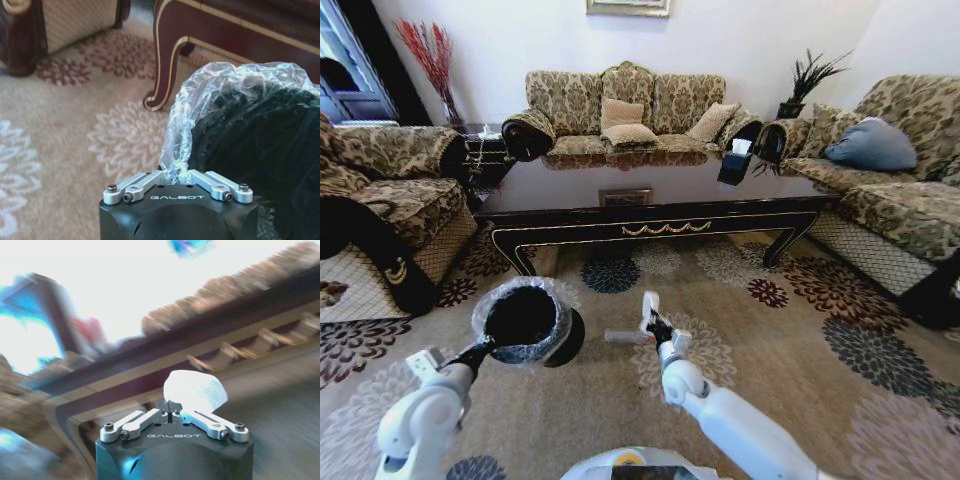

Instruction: Move to the front of the table and pick up the trash from the floor, then place it into the trash bin.

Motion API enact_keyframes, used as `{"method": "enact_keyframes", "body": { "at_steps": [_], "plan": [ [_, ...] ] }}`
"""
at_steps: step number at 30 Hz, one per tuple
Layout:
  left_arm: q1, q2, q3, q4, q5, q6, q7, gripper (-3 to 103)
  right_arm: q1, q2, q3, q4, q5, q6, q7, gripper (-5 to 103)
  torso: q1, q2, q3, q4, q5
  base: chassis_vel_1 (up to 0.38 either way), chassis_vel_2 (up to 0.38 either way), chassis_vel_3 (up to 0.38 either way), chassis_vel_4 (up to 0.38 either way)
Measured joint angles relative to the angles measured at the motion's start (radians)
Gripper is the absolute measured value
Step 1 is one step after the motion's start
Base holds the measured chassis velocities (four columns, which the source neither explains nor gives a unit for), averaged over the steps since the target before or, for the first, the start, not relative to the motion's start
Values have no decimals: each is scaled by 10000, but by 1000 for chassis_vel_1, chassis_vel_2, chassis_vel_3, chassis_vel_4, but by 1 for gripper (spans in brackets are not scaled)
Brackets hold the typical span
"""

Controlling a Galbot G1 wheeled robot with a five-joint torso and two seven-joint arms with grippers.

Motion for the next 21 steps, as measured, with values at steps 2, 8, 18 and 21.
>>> {"method": "enact_keyframes", "body": {
  "at_steps": [2, 8, 18, 21],
  "plan": [
    [-39, -27, 118, 115, 79, -11, 0, 2, 175, -48, -88, 0, 46, 221, -377, 0, 0, 0, 0, 1, 1, 0, 0, 0, 0],
    [-318, -169, 805, 571, 548, -77, 72, 2, 1112, -160, -691, -222, -314, 1082, -1580, 0, 0, 0, 0, 0, 3, 0, 0, 0, 0],
    [-988, -604, 2427, 1340, 954, -387, 218, 2, 2060, -118, -2116, -495, -1845, 2254, -2130, 0, 0, 0, 0, -1, 1, 0, 0, 0, 0],
    [-1186, -700, 2977, 1686, 1222, -627, 348, 2, 2111, -152, -2769, -580, -2768, 2760, -2244, 0, 1, 0, 0, 1, 0, 0, 0, 0, 0]
  ]
}}
